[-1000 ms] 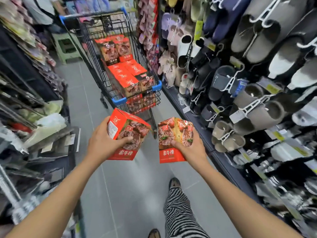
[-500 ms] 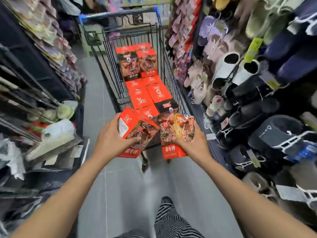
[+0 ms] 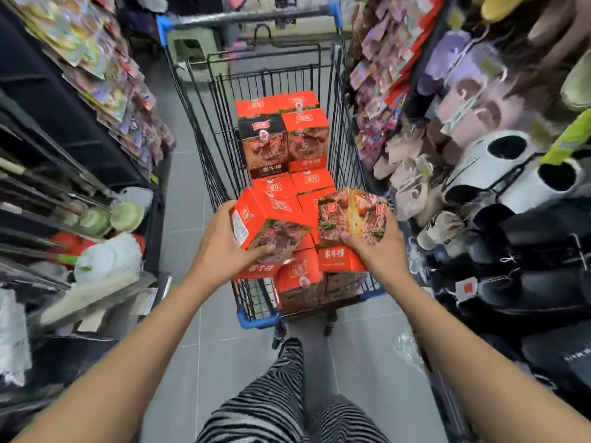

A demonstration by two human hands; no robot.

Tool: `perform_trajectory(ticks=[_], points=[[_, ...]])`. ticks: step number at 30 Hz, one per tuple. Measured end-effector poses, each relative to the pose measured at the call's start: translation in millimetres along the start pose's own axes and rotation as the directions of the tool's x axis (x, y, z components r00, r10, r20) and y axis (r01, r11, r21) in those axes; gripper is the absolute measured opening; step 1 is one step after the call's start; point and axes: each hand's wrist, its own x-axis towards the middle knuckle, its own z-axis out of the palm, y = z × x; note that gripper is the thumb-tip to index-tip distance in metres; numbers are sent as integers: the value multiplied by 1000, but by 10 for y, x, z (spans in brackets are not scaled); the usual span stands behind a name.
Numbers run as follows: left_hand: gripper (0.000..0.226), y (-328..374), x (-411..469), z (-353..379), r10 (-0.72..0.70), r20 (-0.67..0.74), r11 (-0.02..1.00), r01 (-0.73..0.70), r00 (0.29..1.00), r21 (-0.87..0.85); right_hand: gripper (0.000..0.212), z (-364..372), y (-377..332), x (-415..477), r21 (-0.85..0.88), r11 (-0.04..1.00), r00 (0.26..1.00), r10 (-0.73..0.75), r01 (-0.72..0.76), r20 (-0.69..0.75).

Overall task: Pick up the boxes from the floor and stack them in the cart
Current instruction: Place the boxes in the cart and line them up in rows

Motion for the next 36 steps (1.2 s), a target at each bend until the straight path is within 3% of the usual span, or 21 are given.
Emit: perform_trajectory(ticks=[5,9,26,31,36], points=[[87,0,601,76,-50,45,999,51,998,-9,134,93,-98,488,-38,999,999,30,-29,22],[86,4,1003,203,-85,61,994,89,994,-70,124,122,-104,828,-56,998,998,38,-35,47],[104,49,1776,745,-257,-155,951,220,954,-219,123,255,-22,2059,-164,984,964,-26,72,264],[103,-57,1900,792,-217,-109,969,201,970,-147,122,275,26,2097,-152,987,964,-4,46,266],[103,-247,1880,663,-277,-91,959,271,956,-77,119,269,89,2059,-182,983,962,52,-3,266]])
